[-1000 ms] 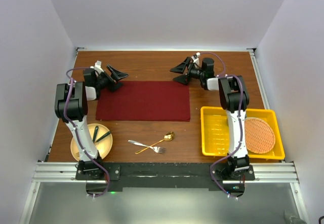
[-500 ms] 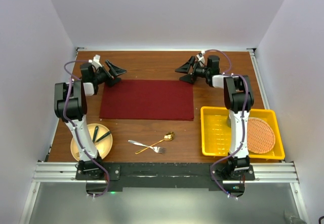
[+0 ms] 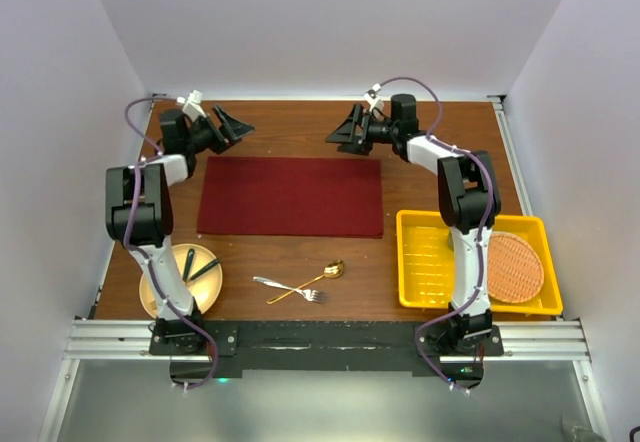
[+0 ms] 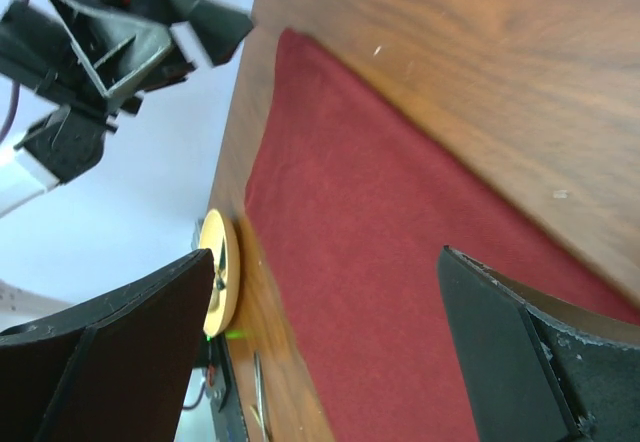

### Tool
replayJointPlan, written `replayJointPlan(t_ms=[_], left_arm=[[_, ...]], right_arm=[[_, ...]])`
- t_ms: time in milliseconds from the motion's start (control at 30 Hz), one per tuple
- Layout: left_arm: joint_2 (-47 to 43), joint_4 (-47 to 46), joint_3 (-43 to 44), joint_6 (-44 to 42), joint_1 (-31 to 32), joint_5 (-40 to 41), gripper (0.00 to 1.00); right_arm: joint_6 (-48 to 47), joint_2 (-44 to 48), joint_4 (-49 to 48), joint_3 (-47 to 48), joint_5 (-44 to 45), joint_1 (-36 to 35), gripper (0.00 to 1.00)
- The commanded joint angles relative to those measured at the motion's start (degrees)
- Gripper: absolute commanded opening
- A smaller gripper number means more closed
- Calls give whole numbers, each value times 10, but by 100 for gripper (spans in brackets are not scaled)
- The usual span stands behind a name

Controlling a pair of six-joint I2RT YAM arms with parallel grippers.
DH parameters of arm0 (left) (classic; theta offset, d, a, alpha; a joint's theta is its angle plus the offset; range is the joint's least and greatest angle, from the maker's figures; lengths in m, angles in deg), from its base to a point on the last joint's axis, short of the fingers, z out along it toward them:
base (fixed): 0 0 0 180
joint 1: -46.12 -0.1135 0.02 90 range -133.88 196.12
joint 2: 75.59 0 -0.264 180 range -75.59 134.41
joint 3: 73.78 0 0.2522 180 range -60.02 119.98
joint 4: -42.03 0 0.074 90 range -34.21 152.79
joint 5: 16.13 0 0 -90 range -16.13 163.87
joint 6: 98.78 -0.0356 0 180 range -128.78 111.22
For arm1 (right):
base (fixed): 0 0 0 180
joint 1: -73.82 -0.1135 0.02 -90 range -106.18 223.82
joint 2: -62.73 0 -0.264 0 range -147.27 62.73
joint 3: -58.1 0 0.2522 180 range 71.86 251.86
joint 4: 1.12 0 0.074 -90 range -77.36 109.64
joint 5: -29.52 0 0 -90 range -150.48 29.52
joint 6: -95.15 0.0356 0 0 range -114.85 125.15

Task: Fold the napkin into a case and place the utensils inside
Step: Smooth out the rectangle-folded napkin at the center of the board.

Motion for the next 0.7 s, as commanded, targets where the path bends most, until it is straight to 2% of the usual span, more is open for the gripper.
replayJointPlan(t_ms=[0,33,200,333,667], left_arm=[[41,-97,-8,67,47,-7,95],[48,-113,-7,95,60,-7,100],[111,-200,12,182,91,-20,100],[147,-222,31,225,109,-29,100],[197,-274,22,301,80,-44,100]], right_arm=[[-25,-23,19,18,16,-11,98],[-26,-29,21,24,17,-12,98],[-32,-56,49,32,31,-12,98],[-40,-73,69,45,37,-9,98],[-84,-99,168,65,103,5,98]])
